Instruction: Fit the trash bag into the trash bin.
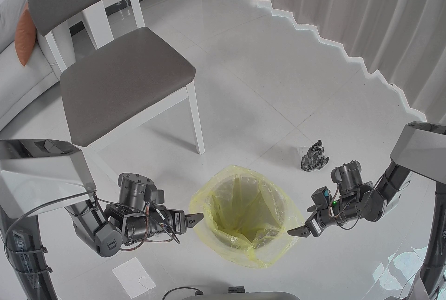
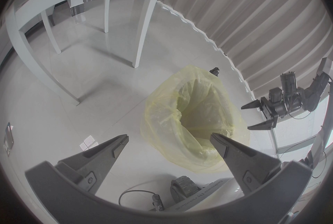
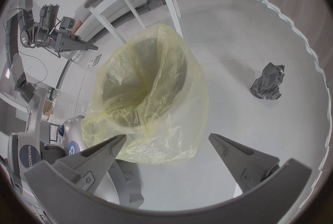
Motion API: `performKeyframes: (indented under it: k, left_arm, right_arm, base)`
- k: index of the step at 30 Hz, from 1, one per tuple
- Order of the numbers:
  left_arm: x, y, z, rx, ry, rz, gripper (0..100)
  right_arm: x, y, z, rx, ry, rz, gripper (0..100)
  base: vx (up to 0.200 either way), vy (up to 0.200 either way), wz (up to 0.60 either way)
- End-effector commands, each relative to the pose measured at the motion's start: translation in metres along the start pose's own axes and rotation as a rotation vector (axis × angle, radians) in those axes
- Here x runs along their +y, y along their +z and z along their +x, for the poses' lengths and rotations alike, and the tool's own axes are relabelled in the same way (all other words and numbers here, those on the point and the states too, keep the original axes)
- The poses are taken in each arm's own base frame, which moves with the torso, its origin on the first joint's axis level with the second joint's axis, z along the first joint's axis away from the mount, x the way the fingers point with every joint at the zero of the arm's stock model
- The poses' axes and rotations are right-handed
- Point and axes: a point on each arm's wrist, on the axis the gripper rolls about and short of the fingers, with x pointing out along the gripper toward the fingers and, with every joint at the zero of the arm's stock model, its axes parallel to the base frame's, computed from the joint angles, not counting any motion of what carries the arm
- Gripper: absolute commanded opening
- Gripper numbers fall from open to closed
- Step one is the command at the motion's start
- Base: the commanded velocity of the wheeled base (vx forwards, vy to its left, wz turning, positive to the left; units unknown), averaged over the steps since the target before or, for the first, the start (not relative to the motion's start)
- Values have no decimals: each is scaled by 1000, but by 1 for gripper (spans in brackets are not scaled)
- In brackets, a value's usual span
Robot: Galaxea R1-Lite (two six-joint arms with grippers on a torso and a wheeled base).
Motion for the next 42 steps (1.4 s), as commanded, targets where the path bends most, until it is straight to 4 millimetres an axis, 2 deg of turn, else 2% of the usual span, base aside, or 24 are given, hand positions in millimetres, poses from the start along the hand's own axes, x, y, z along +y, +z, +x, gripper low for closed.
performKeyframes:
  k: [1,8,9,16,23,32,37,42]
  left_arm:
    - [4,-3,4,14,9,-7,100]
    - [4,-3,6,13,7,-7,100]
    - [4,-2,6,9,7,-6,100]
    - [5,-3,6,14,12,-9,100]
    - [17,-5,15,31,39,0,100]
    - [17,-9,14,53,28,3,100]
    - [12,-18,29,92,-14,14,100]
    - [13,-18,46,92,-17,17,100]
  right_arm:
    - [-1,-9,10,32,15,10,100]
    - [-2,-11,17,27,49,1,100]
    - [-3,-11,17,26,47,-2,0]
    - [-3,-10,12,23,43,2,0]
    - [-3,-10,11,23,43,-1,0]
    - [-1,-9,6,16,42,-23,0]
    - [-1,-8,3,10,39,-24,0]
    - [0,-11,3,19,42,-30,0]
  base:
    - [0,0,0]
    - [0,0,0]
    - [0,0,0]
    - [0,0,0]
    - [0,0,0]
    - [0,0,0]
    - [0,0,0]
    - [0,0,0]
